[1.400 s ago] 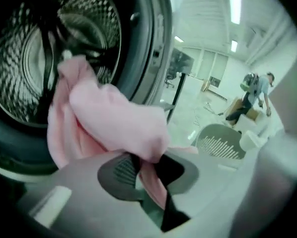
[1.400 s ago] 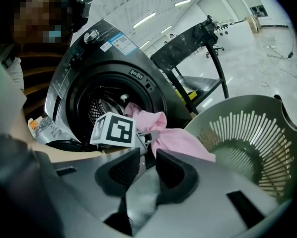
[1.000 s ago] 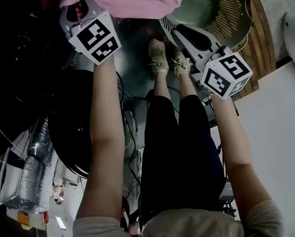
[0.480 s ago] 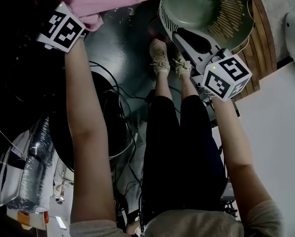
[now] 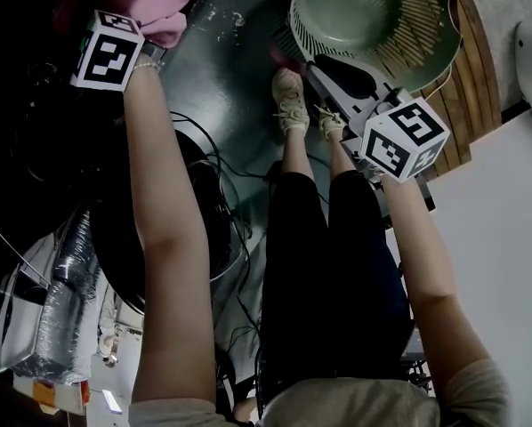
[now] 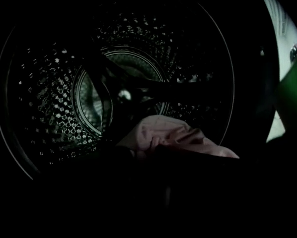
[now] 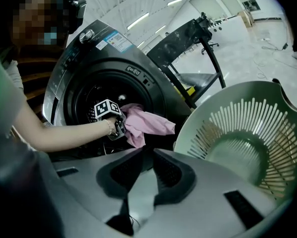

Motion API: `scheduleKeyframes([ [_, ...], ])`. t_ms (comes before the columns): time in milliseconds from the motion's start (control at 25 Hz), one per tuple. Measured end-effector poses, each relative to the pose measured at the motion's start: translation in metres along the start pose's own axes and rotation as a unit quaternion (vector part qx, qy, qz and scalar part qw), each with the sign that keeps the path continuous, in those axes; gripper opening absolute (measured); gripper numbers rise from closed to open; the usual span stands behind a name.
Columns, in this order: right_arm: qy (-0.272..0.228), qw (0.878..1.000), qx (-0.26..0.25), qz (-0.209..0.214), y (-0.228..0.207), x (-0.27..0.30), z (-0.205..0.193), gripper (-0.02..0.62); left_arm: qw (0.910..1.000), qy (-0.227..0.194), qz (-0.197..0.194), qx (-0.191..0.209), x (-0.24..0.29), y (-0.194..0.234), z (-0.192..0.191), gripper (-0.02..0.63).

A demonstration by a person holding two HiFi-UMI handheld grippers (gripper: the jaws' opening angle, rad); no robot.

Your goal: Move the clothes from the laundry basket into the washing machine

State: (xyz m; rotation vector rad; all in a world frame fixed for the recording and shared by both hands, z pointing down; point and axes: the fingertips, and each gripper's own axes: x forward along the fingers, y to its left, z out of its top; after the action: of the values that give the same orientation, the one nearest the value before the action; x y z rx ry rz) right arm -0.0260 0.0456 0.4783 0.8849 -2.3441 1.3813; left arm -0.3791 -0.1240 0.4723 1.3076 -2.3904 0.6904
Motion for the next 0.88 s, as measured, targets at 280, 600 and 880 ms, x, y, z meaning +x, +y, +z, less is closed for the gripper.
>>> scheduleKeyframes([
  [280, -0.001, 1.0, 0.001, 0.005, 0.009, 0.0, 0.003, 0.075, 0.998, 0.015, -0.054, -0.028, -0.059, -0.01, -0.013, 0.284],
  [600, -0.002, 1.0, 0.002, -0.002, 0.004, 0.003, 0.002, 0.075, 0.9696, 0.115, -0.206, 0.063, -0.091, -0.09, -0.105, 0.365],
  [880, -0.001, 1.0, 0.009, -0.002, -0.005, 0.007, 0.001, 0.071, 0.9661, 0.146, -0.207, 0.05, -0.036, -0.094, -0.099, 0.072],
])
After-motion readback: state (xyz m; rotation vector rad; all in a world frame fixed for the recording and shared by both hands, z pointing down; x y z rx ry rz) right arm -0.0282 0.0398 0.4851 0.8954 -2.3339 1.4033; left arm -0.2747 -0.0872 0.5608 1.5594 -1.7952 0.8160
